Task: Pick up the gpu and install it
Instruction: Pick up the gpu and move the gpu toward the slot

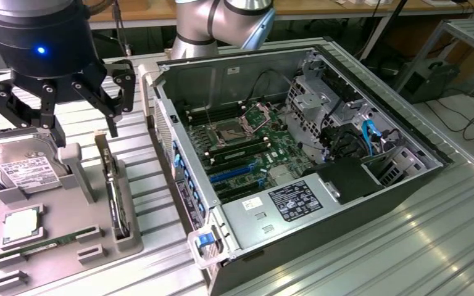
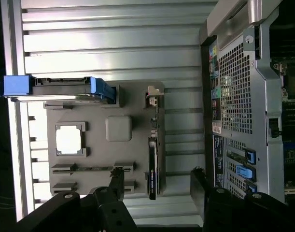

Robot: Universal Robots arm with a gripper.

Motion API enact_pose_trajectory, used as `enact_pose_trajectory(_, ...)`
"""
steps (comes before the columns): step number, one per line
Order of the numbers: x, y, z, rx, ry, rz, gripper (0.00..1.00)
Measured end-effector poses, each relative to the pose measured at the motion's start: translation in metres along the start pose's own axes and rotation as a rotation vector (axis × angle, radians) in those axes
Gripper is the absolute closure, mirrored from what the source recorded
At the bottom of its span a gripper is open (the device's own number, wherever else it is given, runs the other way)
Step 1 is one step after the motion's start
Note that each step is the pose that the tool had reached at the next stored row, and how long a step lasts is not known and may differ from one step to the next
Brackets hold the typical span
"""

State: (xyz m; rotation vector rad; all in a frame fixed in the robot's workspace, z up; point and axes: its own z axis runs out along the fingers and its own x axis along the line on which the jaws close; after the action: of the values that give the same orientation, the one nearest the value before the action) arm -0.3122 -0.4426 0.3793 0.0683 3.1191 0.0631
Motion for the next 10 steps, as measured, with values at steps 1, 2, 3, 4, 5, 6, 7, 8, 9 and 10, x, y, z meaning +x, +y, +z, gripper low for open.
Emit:
enact_pose_trajectory(1, 0.0, 0.0, 0.0016, 0.0004, 0.0013, -0.002, 0.34)
enact_pose_trajectory(2, 0.0, -0.0001, 0.0032, 0.0005, 0.0027, -0.003, 0.34)
enact_pose_trajectory(3, 0.0, -0.0002, 0.0046, 0.0009, 0.004, -0.005, 0.34)
enact_pose_trajectory(4, 0.0, -0.0002, 0.0057, 0.0012, 0.0046, -0.007, 0.34)
enact_pose_trajectory(5, 0.0, -0.0003, 0.0066, 0.0013, 0.0048, -0.009, 0.34)
enact_pose_trajectory(6, 0.0, -0.0003, 0.0073, 0.0014, 0.005, -0.011, 0.34)
enact_pose_trajectory(7, 0.0, -0.0003, 0.008, 0.0015, 0.005, -0.012, 0.34)
enact_pose_trajectory(8, 0.0, -0.0004, 0.009, 0.0015, 0.0049, -0.014, 0.34)
enact_pose_trajectory(9, 0.0, -0.0004, 0.0104, 0.0024, 0.005, -0.015, 0.34)
enact_pose_trajectory(10, 0.0, -0.0005, 0.0118, 0.0034, 0.0051, -0.017, 0.34)
